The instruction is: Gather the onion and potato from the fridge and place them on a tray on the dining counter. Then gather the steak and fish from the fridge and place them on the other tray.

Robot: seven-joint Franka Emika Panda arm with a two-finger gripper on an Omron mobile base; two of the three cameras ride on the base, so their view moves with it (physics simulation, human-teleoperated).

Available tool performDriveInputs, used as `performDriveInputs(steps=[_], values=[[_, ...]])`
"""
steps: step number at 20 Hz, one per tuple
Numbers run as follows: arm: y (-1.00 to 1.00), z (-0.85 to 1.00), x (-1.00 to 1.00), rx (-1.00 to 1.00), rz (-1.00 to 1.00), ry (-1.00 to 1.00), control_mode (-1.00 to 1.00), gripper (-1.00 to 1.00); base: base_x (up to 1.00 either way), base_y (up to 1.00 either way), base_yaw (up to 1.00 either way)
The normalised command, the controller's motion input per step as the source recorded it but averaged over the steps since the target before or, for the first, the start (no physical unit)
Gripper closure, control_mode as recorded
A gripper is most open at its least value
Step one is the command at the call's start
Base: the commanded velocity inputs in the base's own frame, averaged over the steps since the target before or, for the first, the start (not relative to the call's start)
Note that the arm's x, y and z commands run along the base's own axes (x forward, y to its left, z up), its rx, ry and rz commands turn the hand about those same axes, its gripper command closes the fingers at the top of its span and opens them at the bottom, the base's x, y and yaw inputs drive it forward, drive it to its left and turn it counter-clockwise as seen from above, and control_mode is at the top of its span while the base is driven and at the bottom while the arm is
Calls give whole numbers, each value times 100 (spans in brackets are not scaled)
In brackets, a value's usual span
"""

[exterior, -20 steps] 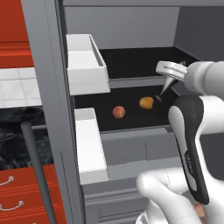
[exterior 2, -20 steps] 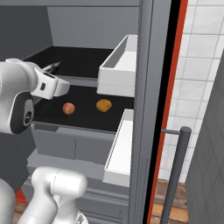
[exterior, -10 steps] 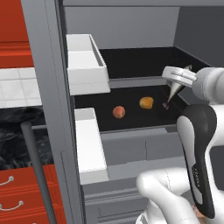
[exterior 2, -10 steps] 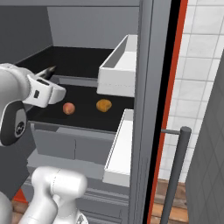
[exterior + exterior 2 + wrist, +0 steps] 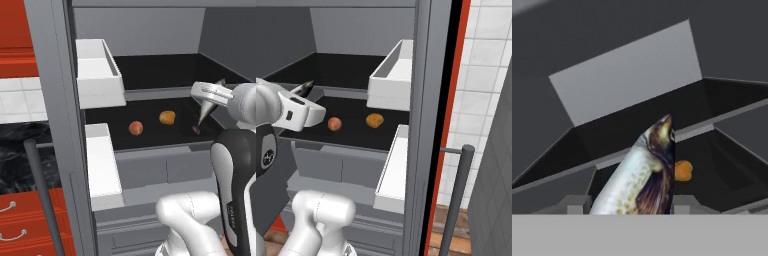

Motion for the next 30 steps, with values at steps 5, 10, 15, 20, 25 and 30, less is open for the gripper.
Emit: performDriveInputs(steps=[5, 10, 15, 20, 25, 30], values=[[0, -1, 0, 0, 0, 3, -100, 100, 0, 0, 0], [0, -23, -4, 0, 0, 0, -100, 100, 0, 0, 0], [0, -32, 0, 0, 0, 0, -100, 100, 0, 0, 0], [0, -25, 0, 0, 0, 0, -100, 100, 0, 0, 0], [0, -12, 0, 0, -1, 0, -100, 100, 0, 0, 0], [0, 0, 0, 0, -2, 3, -100, 100, 0, 0, 0]])
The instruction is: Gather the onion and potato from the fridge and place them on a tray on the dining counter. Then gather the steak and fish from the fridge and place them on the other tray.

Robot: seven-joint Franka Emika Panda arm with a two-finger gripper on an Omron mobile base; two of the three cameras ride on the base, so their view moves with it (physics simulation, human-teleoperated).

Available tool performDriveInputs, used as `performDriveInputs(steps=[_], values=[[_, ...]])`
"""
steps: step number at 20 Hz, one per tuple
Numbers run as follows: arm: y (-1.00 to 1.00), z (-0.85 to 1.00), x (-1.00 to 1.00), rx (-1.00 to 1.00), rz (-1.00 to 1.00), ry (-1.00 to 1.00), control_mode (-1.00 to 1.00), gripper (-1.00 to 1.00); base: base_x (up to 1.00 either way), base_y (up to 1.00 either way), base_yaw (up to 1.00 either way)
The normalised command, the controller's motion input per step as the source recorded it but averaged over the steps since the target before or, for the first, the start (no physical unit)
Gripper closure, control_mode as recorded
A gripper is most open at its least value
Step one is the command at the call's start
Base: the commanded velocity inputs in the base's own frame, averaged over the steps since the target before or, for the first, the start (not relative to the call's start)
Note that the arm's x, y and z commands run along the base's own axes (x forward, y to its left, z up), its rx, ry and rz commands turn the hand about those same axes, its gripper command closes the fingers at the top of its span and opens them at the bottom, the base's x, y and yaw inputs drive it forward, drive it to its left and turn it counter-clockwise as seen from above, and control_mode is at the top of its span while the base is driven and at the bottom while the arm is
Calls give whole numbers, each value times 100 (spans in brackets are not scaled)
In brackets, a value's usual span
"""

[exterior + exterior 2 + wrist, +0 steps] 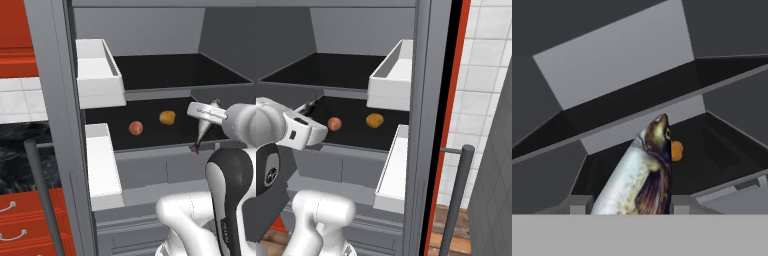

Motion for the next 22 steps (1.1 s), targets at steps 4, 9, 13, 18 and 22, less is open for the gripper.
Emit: performDriveInputs(steps=[4, 9, 13, 18, 22], values=[[0, 0, -4, 0, -4, 5, -100, 100, 0, 0, 0], [0, 0, -15, 0, -3, 3, -100, 100, 0, 0, 0], [0, 0, 0, 0, 0, 0, 100, 100, -14, 0, 0], [0, 0, 0, 0, 0, 0, 100, 100, -54, 0, 0], [0, 0, 0, 0, 0, 0, 100, 100, -83, 0, 0]])
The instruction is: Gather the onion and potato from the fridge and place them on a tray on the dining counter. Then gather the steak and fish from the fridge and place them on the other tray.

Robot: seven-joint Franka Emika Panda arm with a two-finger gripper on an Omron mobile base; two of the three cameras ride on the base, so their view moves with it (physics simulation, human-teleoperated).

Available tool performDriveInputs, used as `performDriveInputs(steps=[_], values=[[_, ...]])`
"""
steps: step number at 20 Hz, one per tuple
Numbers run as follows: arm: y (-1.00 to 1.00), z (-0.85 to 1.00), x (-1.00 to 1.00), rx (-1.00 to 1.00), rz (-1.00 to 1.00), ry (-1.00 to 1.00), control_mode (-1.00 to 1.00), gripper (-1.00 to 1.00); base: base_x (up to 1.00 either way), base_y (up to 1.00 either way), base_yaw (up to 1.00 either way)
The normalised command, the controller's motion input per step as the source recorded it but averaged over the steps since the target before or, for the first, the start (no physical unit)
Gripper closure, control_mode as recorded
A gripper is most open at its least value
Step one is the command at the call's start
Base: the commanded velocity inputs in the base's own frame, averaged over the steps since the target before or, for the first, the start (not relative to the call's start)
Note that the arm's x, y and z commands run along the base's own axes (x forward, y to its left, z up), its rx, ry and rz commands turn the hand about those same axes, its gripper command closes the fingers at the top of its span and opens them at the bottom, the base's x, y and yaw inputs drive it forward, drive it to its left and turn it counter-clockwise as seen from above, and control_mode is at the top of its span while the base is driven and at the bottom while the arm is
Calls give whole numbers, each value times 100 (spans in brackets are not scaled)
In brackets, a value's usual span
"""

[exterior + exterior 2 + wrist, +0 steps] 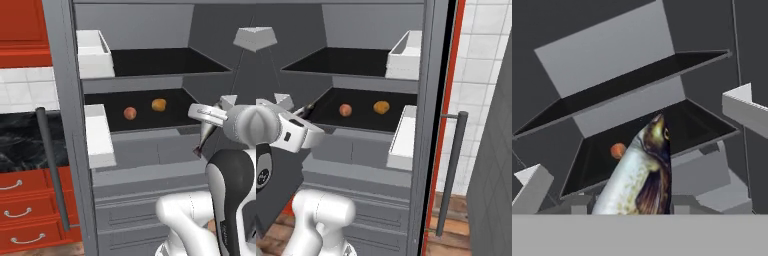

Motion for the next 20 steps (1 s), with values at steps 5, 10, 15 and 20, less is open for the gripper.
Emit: performDriveInputs(steps=[5, 10, 15, 20], values=[[0, 0, 0, 0, 0, 0, 100, 100, -85, 0, 0], [0, 0, 0, 0, 0, 0, 100, 100, -75, 9, 4], [0, 0, 0, 0, 0, 0, 100, 100, -49, 62, 36], [0, 0, 0, 0, 0, 0, 100, 100, -50, 77, 66]])
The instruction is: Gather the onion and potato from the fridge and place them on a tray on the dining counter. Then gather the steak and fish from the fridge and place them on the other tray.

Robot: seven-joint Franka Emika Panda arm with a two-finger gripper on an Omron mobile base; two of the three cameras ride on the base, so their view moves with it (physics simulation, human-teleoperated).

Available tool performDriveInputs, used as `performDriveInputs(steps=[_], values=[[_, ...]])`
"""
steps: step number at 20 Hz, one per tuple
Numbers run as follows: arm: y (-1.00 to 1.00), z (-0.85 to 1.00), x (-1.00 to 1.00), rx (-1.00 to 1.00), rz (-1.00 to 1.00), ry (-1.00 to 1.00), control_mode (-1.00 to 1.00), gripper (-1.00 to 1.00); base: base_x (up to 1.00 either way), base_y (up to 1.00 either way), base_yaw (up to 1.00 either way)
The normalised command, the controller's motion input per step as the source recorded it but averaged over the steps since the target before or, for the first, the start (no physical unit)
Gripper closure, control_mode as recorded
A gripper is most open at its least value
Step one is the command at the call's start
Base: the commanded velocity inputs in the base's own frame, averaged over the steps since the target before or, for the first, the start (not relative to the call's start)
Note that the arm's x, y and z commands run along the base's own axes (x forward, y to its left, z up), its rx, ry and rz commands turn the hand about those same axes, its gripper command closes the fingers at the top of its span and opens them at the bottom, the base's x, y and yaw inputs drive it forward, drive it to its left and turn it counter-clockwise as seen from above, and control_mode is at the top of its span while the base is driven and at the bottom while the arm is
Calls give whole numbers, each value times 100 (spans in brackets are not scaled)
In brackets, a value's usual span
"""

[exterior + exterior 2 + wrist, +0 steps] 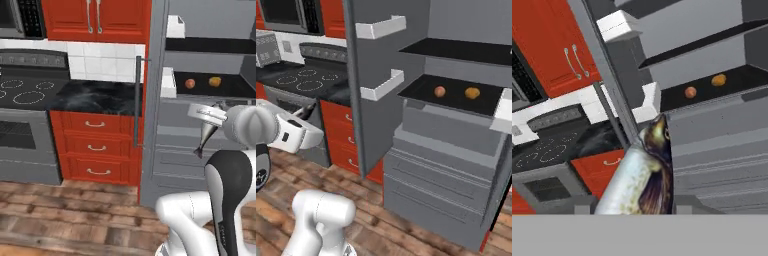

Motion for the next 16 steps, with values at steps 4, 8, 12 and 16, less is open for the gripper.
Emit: performDriveInputs(steps=[4, 8, 12, 16], values=[[0, 0, 0, 0, 0, 0, 100, 100, -55, 68, 78], [0, 0, 0, 0, 0, 0, 100, 100, -31, 69, 86], [0, 0, 0, 0, 0, 0, 100, 100, -2, 57, 88], [0, 0, 0, 0, 0, 0, 100, 100, 53, 42, 67]])
